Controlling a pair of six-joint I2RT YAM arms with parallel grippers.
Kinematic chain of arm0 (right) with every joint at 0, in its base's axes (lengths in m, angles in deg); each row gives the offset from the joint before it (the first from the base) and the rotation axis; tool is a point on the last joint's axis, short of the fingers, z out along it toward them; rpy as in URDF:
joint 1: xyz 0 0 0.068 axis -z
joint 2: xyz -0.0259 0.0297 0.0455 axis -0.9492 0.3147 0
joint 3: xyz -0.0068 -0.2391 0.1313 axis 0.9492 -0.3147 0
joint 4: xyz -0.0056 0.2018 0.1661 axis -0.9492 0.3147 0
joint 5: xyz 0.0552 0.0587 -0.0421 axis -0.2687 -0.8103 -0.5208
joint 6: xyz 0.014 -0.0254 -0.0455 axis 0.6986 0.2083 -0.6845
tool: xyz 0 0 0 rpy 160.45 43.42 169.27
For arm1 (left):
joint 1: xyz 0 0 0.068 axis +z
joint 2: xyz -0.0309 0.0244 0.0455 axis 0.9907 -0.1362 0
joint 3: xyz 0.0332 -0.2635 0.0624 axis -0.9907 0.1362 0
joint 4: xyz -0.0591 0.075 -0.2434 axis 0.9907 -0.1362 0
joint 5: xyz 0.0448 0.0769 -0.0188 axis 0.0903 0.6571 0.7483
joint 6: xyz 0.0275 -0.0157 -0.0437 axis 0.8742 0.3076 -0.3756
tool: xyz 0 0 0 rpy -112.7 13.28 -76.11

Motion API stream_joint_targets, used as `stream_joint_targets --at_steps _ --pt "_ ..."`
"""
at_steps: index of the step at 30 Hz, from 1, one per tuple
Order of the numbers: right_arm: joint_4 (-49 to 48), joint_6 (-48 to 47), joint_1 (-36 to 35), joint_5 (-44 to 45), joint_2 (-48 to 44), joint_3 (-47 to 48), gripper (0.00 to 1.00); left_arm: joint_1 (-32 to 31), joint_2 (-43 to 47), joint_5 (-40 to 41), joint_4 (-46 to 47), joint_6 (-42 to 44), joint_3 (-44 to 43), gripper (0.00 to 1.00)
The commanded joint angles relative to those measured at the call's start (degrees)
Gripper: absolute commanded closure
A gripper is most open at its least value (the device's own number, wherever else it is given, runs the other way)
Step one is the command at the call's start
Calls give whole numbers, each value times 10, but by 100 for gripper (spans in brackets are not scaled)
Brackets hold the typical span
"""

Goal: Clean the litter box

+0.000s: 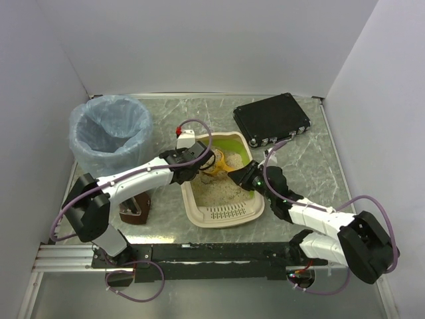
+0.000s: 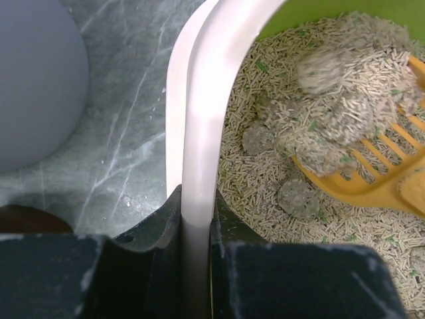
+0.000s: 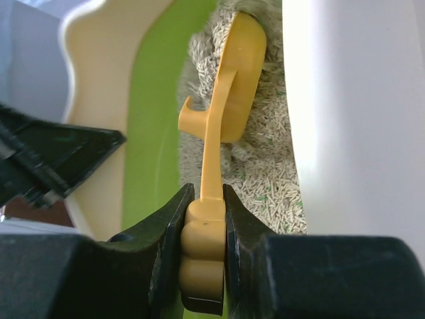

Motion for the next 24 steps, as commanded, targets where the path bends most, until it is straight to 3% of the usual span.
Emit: stream_joint_targets --at_steps 1,24 --pt "-87 -16 6 -2 -31 -18 100 22 69 35 79 -64 -10 99" --pt "-156 78 66 -148 -131 -68 100 69 115 -39 151 -58 73 99"
